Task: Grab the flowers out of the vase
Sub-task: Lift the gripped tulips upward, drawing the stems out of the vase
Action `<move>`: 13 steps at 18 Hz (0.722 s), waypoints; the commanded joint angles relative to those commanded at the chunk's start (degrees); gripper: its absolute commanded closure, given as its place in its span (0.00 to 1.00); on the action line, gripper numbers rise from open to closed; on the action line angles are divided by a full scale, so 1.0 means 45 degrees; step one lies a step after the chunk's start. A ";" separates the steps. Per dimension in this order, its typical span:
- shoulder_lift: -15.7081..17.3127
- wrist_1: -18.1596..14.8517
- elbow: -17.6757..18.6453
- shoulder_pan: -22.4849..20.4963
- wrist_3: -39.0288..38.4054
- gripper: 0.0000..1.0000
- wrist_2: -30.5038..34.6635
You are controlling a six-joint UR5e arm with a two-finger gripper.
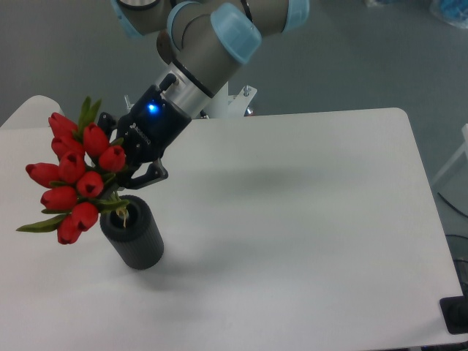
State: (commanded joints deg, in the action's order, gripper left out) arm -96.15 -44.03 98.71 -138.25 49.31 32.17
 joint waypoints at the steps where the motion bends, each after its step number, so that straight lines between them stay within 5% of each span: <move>1: 0.0000 0.0000 -0.0156 -0.0059 -0.0098 0.64 0.0019; 13: -0.0019 -0.0039 -0.0977 -0.1366 -0.0236 0.66 -0.0391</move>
State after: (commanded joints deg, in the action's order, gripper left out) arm -96.24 -44.21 94.31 -144.40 48.25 30.41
